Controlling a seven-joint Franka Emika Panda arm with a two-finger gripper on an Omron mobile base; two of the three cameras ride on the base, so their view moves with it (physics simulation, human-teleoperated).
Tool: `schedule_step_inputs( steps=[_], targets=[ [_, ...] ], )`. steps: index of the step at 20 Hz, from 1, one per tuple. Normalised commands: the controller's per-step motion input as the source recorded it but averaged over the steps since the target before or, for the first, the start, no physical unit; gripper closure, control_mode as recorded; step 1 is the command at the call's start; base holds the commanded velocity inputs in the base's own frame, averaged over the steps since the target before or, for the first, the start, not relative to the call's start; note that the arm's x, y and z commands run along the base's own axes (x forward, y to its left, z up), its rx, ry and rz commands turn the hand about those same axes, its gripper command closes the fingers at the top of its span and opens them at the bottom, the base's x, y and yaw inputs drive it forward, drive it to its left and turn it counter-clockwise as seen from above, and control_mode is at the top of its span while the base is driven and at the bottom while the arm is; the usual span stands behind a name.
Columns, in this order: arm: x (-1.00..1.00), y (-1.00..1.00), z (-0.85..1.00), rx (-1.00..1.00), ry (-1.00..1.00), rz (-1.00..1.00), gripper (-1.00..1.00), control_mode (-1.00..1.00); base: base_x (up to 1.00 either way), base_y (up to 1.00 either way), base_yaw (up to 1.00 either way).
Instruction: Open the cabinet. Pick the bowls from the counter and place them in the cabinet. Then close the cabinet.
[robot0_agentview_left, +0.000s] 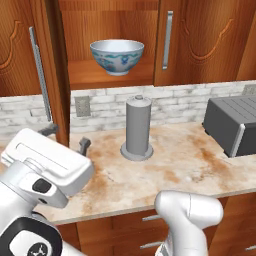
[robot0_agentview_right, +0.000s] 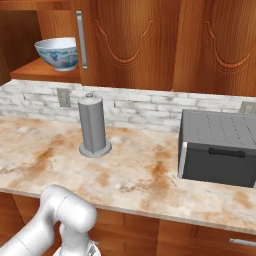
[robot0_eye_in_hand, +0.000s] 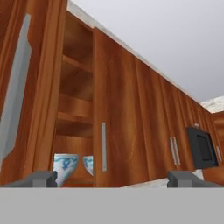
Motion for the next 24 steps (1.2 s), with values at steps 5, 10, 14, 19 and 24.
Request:
schedule_step_inputs(
  steps=[5,10,14,19,24],
  targets=[
    [-0.01,0.09,-0.13,-0.01,-0.02,-0.04,-1.0,-1.0,0.0,0.0,0.0],
    [-0.5,0.76,-0.02,-0.07,-0.19,-0.01,-1.0,-1.0,0.0,0.0,0.0],
    [0.06,0.39,0.0,-0.02,-0.12,0.0,-1.0,-1.0,0.0,0.0,0.0],
    [0.54,0.0,-0.09,0.0,0.02,0.0,-1.0,-1.0,0.0,0.0,0.0],
    [0.75,0.02,-0.44,0.07,0.16,0.0,-1.0,-1.0,0.0,0.0,0.0]
  ],
)
